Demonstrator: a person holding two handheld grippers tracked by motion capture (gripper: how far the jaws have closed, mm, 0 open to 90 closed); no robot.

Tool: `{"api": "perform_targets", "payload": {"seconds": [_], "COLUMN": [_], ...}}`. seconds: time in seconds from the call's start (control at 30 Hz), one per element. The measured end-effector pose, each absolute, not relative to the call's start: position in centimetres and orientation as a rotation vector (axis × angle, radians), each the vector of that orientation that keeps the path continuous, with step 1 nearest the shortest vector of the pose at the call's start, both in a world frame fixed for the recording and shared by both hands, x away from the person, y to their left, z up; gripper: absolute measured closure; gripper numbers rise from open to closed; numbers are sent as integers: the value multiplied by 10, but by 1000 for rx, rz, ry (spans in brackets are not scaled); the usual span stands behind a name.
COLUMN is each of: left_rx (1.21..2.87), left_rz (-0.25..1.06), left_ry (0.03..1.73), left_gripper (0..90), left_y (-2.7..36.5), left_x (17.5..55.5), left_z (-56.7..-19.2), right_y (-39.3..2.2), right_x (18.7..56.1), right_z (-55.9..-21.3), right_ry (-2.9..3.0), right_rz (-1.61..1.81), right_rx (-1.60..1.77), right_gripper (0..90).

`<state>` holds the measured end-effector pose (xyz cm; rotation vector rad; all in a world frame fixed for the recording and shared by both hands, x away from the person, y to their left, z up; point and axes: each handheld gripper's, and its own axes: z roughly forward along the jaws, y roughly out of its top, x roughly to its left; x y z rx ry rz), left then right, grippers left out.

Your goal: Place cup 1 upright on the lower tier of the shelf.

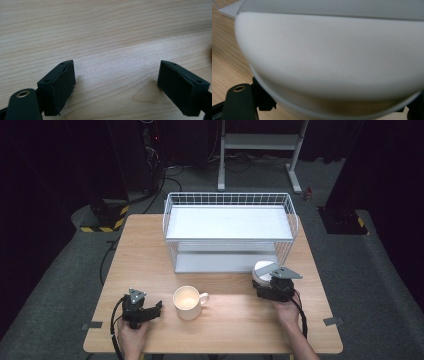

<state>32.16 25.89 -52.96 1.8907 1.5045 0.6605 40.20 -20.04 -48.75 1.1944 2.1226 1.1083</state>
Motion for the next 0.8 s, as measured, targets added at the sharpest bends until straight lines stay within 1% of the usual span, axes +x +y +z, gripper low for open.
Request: {"api": "perform_targets", "payload": {"seconds": [0.53,0.8], "left_rx": [1889,1889], "left_rz": [660,660], "left_ry": [1508,1508], "left_gripper": [151,152], "left_y": [259,259], "left_x": [322,322], "left_z": [-530,-530], "right_y": [-197,-191], "right_x": [431,447], "right_z": [-471,-476], "right_ry": [2094,2099], "right_rz": [1123,1092], "right_rx": [1243,1273], "right_gripper": [185,185]}}
